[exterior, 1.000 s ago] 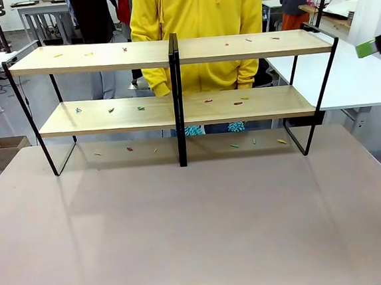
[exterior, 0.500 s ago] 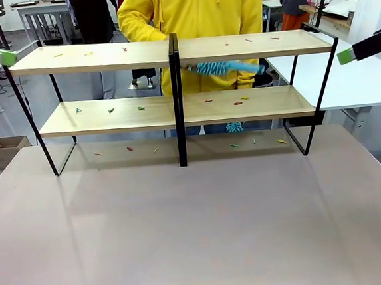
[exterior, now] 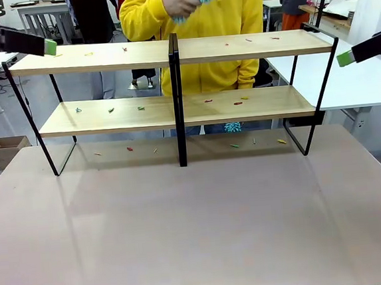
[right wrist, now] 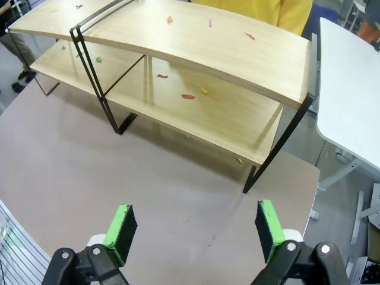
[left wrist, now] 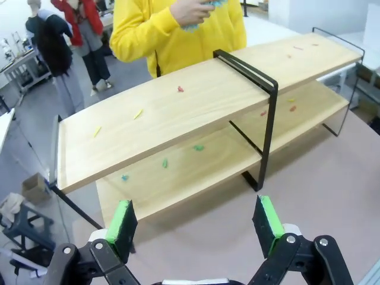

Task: Clean the shelves.
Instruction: Pick up the Duster when the human hands it over.

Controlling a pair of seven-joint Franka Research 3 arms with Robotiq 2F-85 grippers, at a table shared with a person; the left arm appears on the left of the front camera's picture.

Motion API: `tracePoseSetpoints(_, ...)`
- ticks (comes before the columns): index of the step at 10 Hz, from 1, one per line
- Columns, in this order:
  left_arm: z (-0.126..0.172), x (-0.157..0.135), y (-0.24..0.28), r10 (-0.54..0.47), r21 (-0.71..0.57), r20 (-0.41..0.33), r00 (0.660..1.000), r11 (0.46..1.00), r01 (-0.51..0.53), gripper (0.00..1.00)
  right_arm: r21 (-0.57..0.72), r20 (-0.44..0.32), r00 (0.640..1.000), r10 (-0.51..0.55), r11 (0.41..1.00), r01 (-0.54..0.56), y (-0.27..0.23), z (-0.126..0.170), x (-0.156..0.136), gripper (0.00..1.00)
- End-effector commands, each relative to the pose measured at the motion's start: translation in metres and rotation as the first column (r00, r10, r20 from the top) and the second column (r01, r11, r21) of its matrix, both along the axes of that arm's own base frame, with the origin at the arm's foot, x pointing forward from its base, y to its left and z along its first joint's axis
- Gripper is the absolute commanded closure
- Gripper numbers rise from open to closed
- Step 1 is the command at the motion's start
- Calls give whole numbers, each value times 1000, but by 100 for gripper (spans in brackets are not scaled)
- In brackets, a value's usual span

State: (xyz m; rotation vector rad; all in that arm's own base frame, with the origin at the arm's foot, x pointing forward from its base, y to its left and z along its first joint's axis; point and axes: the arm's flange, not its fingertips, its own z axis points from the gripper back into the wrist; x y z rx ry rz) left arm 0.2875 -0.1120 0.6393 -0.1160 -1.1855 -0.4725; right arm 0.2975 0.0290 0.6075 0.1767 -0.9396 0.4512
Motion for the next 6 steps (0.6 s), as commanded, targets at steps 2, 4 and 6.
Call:
tracePoseSetpoints(2,-87,-54,-2,65,-34,15,998,997,-64,0,41,5,1000,-30,999,30,6,-26,-21,0)
tracePoseSetpoints(4,-91,-53,-2,74,-15,-2,997,997,-74,0,62,-36,998,-59,996,61,17,-22,-26,0)
tracePoseSetpoints(6,-95,-52,-4,65,13,-15,998,998,-65,0,79,-63,995,-81,993,86,24,-20,-34,0)
